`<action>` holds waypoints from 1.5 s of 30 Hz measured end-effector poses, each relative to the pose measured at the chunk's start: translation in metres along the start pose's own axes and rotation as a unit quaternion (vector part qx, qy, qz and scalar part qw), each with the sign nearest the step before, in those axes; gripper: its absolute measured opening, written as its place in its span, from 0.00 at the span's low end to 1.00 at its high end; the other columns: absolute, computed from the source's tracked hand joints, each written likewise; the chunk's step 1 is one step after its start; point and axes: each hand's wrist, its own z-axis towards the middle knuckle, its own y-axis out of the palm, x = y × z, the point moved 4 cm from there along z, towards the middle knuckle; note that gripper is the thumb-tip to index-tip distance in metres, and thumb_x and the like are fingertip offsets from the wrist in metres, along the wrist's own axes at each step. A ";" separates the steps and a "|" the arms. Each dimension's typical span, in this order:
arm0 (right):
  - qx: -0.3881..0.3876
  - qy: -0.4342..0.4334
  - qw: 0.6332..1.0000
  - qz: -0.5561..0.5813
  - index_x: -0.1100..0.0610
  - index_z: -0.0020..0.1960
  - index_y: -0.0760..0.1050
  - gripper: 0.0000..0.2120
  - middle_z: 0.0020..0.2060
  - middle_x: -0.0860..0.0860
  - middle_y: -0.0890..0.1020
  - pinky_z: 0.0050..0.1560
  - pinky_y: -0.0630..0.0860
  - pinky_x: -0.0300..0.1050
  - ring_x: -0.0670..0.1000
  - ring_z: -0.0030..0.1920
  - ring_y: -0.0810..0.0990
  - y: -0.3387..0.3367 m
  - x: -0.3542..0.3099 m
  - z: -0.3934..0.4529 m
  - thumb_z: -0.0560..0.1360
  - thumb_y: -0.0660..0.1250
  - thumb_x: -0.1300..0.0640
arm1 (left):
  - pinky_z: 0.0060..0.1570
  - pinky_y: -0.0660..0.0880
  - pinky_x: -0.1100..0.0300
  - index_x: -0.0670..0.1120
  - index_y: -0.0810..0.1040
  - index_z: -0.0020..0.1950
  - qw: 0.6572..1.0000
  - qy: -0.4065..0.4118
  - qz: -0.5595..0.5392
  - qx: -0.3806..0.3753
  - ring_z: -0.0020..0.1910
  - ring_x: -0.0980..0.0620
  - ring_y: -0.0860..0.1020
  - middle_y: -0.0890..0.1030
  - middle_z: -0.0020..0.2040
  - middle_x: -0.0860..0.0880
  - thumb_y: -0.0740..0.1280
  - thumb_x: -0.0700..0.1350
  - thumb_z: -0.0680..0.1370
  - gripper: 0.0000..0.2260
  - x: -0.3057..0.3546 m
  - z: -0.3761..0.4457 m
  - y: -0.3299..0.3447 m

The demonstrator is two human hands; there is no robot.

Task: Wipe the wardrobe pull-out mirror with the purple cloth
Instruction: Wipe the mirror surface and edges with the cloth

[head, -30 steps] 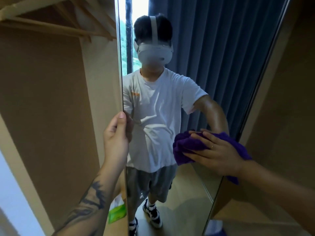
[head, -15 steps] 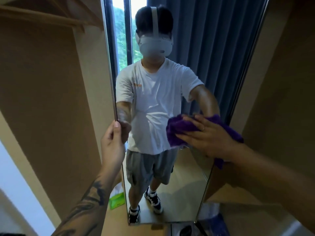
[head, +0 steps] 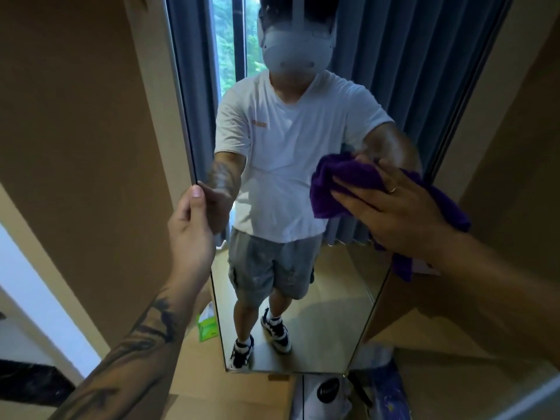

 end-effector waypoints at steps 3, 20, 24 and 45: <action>0.005 0.064 0.998 0.020 0.59 0.78 0.68 0.24 0.79 0.56 0.65 0.79 0.56 0.66 0.68 0.79 0.62 0.009 -0.028 -0.009 0.82 0.63 0.63 | 0.44 0.73 0.75 0.58 0.81 0.46 1.000 0.013 0.007 0.003 0.42 0.72 0.77 0.82 0.40 0.67 0.58 0.50 0.89 0.17 0.002 -0.005 0.002; -0.017 -0.084 0.995 0.040 0.57 0.81 0.61 0.24 0.78 0.54 0.66 0.80 0.53 0.60 0.61 0.81 0.57 0.022 -0.040 -0.021 0.86 0.60 0.57 | 0.39 0.70 0.78 0.64 0.80 0.39 0.996 0.074 -0.010 -0.039 0.36 0.72 0.75 0.78 0.35 0.68 0.55 0.41 0.90 0.26 -0.002 -0.002 0.005; 0.034 0.123 0.989 0.076 0.43 0.81 0.61 0.23 0.80 0.48 0.65 0.79 0.61 0.63 0.55 0.81 0.61 0.009 -0.020 -0.008 0.88 0.56 0.56 | 0.41 0.70 0.78 0.63 0.78 0.41 0.996 0.075 -0.004 -0.039 0.39 0.73 0.75 0.79 0.37 0.69 0.56 0.44 0.90 0.23 -0.010 0.003 0.005; -0.018 0.177 0.982 0.060 0.56 0.78 0.68 0.24 0.77 0.56 0.69 0.81 0.51 0.61 0.64 0.76 0.65 0.026 -0.035 -0.028 0.86 0.56 0.45 | 0.35 0.70 0.77 0.51 0.72 0.43 0.988 0.140 -0.047 -0.033 0.34 0.69 0.75 0.79 0.34 0.66 0.56 0.44 0.90 0.16 -0.028 0.007 0.013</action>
